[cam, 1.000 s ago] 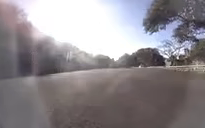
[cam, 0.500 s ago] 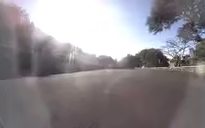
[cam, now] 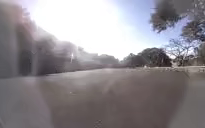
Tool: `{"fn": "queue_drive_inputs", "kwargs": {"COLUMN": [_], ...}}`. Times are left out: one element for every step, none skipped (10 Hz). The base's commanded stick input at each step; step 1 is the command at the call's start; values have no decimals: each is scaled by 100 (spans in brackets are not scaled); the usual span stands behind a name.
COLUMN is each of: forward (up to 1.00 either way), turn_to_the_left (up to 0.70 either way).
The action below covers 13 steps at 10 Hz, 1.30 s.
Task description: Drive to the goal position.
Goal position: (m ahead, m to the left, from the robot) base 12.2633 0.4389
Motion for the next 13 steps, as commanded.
{"fn": "queue_drive_inputs", "kwargs": {"forward": [50,50,50,50,50,50,50,50,50,50,50,50,50], "turn_to_the_left": [0,0,0,0,0,0,0,0,0,0,0,0,0]}}
